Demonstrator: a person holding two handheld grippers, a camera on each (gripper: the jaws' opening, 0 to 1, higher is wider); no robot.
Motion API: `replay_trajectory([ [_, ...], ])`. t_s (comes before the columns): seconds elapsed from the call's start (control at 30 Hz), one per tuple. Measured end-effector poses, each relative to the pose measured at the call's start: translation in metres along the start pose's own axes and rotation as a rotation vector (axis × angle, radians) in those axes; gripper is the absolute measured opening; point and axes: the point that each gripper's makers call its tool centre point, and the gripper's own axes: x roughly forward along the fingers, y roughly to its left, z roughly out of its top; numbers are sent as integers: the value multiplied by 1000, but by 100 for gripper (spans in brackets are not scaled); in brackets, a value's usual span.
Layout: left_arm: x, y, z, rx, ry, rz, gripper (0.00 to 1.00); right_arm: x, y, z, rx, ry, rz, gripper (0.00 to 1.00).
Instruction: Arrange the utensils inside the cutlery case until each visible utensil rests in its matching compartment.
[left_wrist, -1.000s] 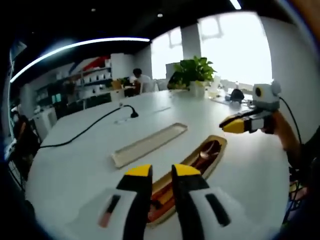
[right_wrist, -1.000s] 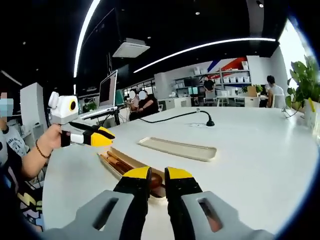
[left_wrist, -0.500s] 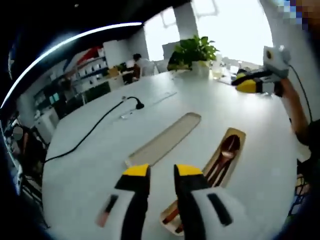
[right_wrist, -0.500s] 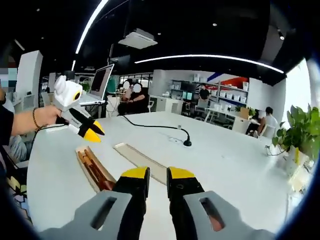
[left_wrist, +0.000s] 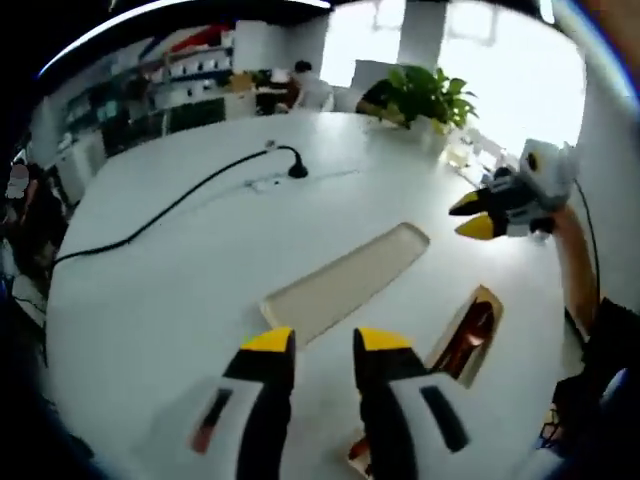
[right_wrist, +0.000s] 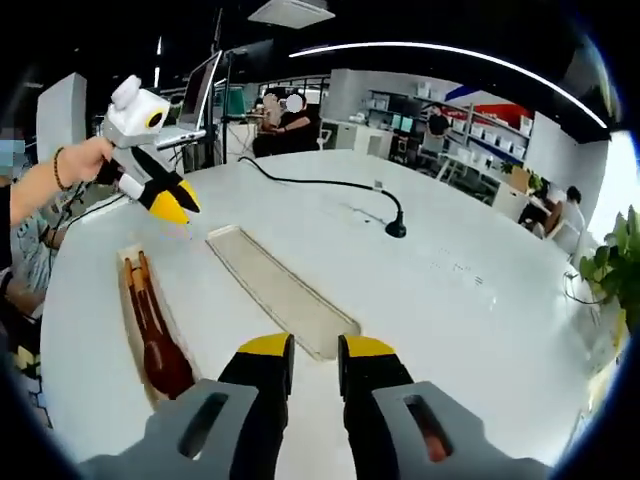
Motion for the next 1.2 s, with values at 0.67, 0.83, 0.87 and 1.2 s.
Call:
replay_trajectory([
  [0.67, 25, 2, -4, -373, 67, -152, 50, 27, -17, -17, 27, 167, 28, 23],
  [0.83, 26, 3, -2, -395, 81, -166, 51, 32, -20, -22, 19, 227, 22, 23],
  [0.87, 26, 1, -3, -398, 84, -170, 52, 31, -20, -26, 5, 251, 27, 22],
  [1.2, 29, -5, -5, -407, 95, -196, 58, 36, -20, -34, 78, 288, 61, 13],
])
